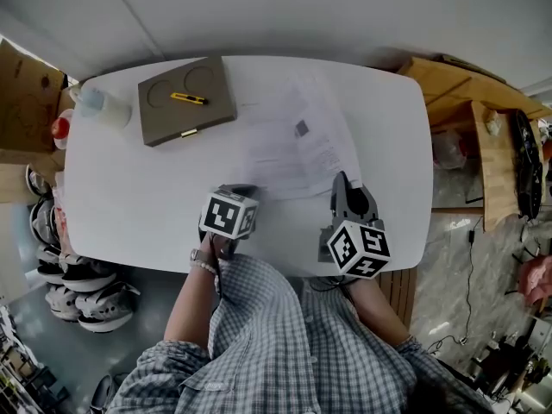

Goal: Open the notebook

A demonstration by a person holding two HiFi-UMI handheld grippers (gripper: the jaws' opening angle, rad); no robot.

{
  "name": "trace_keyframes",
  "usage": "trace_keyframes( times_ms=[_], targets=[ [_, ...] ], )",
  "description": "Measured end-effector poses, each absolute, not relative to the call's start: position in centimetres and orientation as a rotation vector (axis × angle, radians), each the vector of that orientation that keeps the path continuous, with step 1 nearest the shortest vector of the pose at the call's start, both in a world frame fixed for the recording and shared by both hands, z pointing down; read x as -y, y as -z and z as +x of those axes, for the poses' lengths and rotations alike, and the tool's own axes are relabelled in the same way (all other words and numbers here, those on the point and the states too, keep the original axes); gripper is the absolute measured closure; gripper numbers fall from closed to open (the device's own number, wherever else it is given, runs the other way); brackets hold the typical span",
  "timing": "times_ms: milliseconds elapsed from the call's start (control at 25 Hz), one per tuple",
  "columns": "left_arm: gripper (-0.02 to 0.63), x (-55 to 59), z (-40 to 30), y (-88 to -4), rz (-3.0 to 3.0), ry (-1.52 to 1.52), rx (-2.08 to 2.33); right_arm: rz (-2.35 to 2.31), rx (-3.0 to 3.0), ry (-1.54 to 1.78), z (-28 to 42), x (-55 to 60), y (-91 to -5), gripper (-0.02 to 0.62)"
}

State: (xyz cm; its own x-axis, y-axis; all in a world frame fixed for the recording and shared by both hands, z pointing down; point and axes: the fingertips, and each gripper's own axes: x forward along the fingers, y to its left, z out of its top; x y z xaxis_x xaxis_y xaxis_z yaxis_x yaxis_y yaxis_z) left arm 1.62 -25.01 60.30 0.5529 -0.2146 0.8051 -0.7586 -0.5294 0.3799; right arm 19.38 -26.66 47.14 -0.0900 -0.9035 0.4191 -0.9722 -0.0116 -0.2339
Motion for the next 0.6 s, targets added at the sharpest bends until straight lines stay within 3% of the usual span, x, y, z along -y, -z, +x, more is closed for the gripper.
trace_keyframes(
  times_ms=[600],
  targets=[
    [0.600,25.0,1.7,-60.3,2.059,-0.948,0.751,2.092,1.692,-0.740,27.4,26.1,-52.2,0.554]
  ],
)
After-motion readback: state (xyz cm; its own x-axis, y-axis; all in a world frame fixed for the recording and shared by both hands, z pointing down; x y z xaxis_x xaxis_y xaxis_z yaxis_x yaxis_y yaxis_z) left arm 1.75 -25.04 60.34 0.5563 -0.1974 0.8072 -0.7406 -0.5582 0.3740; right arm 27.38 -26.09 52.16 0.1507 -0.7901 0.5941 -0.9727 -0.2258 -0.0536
